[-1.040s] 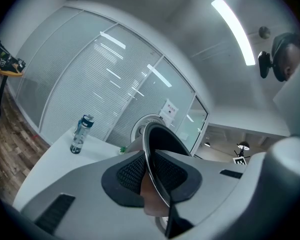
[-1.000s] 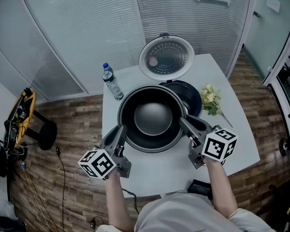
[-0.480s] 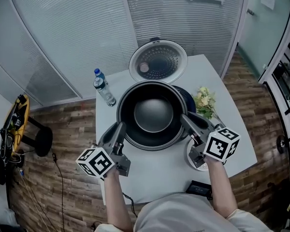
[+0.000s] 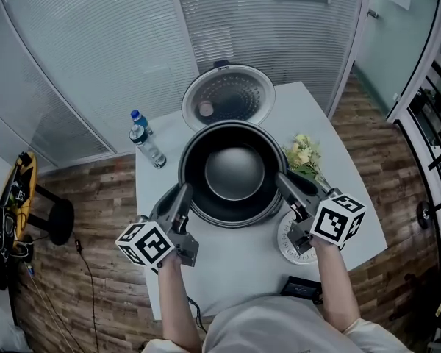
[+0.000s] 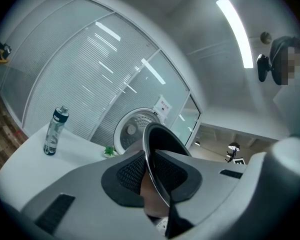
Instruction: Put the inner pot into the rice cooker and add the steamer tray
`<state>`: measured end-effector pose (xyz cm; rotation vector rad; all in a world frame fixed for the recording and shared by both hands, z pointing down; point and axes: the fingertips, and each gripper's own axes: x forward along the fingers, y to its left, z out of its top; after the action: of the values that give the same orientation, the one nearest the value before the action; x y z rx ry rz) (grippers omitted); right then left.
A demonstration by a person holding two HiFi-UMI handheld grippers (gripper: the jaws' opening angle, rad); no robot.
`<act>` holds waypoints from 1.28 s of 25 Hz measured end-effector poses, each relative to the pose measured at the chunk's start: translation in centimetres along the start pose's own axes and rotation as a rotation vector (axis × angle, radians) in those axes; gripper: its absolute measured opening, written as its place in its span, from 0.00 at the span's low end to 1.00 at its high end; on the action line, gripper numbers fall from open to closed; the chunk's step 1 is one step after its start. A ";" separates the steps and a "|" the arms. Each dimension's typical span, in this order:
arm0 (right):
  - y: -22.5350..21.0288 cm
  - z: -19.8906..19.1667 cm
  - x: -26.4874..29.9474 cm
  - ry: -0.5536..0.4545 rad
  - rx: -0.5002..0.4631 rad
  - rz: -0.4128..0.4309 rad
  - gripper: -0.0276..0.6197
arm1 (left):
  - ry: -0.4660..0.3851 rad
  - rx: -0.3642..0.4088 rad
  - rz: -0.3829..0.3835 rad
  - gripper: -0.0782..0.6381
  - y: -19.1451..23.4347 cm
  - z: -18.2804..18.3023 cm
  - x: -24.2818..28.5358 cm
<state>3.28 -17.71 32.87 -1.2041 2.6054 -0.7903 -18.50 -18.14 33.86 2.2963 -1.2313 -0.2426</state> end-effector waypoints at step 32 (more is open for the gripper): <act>-8.1 -2.4 2.6 0.075 0.169 -0.116 0.15 | 0.138 -0.096 -0.006 0.19 4.4 -4.1 7.7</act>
<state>6.06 -23.07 39.37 -1.3085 2.4837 -1.0739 -15.73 -24.98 40.25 2.1958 -1.1204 -0.1398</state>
